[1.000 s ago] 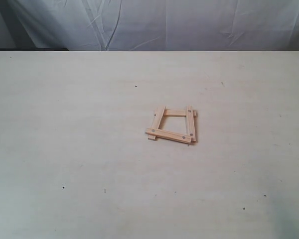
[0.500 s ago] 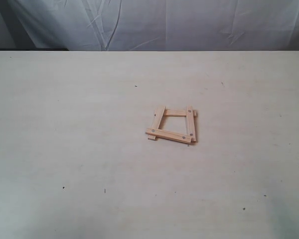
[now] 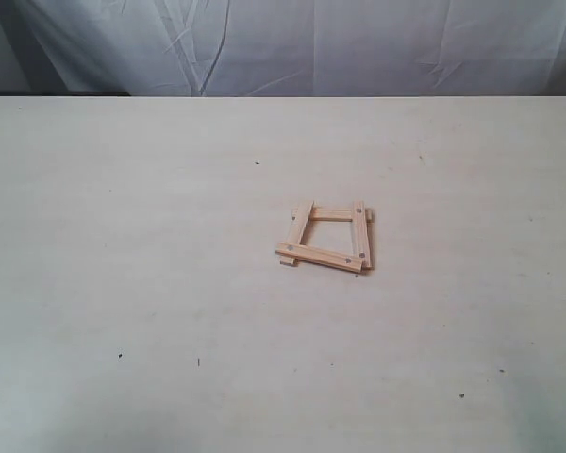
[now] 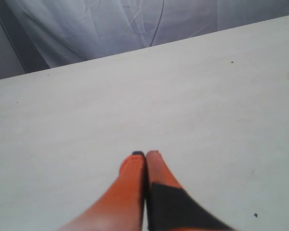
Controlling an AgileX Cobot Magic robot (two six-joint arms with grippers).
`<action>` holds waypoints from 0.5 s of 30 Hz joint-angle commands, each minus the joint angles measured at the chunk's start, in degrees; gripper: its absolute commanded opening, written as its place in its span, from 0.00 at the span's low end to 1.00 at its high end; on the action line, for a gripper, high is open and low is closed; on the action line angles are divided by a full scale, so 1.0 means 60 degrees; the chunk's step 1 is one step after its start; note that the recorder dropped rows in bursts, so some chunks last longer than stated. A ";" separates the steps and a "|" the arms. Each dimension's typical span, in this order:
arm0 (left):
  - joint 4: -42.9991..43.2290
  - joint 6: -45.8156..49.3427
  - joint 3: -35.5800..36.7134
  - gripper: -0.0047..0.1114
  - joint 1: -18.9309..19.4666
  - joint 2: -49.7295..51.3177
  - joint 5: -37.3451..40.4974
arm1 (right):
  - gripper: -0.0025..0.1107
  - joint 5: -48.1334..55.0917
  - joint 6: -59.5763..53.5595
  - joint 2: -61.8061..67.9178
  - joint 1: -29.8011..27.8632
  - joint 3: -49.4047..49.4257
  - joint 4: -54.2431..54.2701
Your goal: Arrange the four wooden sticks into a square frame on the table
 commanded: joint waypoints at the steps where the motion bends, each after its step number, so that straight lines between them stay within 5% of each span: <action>1: 0.0052 -0.0063 0.0040 0.04 0.0043 -0.0062 -0.0071 | 0.02 -0.0089 0.0011 -0.0058 -0.0038 0.0021 0.0000; 15: 0.0232 -0.0050 0.0040 0.04 0.0043 -0.0062 -0.0071 | 0.02 -0.0089 0.0011 -0.0058 -0.0038 0.0021 0.0000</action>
